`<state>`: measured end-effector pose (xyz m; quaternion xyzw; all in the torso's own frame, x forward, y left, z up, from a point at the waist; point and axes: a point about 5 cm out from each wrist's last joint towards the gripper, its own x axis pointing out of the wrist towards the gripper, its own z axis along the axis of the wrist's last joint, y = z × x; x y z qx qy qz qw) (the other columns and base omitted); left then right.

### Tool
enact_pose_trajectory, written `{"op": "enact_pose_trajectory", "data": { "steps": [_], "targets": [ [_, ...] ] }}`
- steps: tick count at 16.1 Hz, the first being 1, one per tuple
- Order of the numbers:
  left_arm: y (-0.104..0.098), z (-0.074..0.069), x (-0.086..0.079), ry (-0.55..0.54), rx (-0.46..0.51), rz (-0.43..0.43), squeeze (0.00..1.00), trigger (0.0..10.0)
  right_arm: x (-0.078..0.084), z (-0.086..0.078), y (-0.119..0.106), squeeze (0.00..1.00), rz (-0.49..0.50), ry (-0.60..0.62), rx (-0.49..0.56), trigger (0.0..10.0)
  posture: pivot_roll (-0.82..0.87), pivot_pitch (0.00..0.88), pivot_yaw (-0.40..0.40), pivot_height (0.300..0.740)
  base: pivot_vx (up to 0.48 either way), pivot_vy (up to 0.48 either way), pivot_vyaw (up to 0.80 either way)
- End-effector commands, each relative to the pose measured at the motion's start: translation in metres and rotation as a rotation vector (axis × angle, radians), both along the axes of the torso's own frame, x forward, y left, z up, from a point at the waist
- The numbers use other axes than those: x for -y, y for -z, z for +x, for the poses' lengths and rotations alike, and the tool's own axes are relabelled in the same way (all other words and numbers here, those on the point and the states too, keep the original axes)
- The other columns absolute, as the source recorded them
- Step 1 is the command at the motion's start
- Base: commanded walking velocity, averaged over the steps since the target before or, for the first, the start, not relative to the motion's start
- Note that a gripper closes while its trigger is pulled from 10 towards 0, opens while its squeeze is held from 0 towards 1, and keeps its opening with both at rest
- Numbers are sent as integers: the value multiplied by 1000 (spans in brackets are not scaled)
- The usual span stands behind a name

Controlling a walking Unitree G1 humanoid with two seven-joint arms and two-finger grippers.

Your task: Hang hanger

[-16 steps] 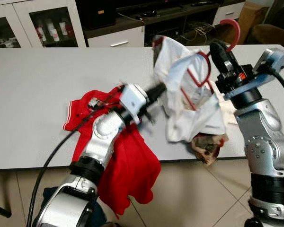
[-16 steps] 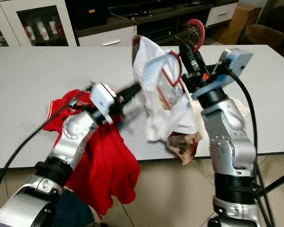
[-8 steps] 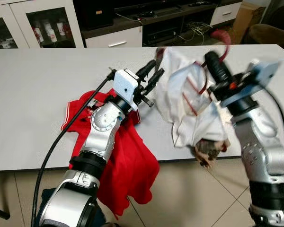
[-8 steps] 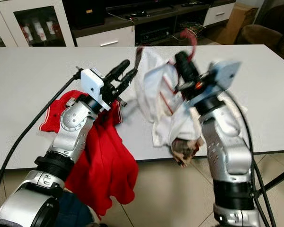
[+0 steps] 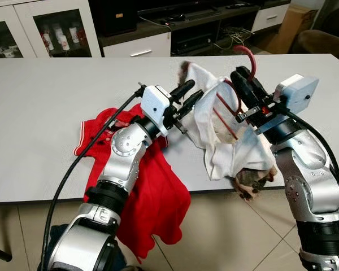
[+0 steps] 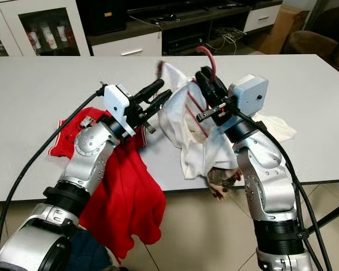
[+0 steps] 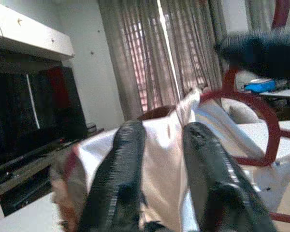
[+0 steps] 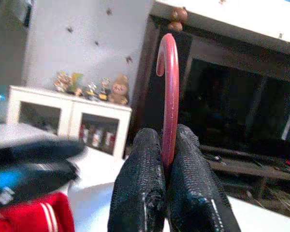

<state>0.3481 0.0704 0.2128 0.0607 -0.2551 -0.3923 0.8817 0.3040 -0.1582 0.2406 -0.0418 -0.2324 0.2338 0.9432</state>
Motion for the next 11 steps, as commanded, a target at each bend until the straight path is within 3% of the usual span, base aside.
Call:
{"op": "enact_pose_trajectory", "data": {
  "steps": [1,4,6,9,10,11],
  "targets": [
    [-9,0,-5,4,38,-10,1000,10000,6,1,-6,0,-6,35,34,0,2,24,11,740,0,0,0],
    [-10,-3,-11,75,34,0,1000,10000,6,2,-6,0,-9,40,41,0,4,21,9,740,0,0,0],
    [-2,-10,-4,189,-11,51,1000,10000,1,1,-8,0,-3,19,56,0,6,21,9,740,0,0,0],
    [1,-13,3,243,-39,61,1000,10000,-4,-2,-9,0,-9,-9,68,0,3,21,11,740,0,0,0],
    [3,-15,5,267,-47,73,0,10000,-5,-4,-9,0,-13,-19,72,0,3,21,11,740,0,0,0],
    [3,-15,5,267,-47,73,0,10000,-5,-4,-9,0,-13,-19,72,0,3,21,11,740,0,0,0]
  ]
}}
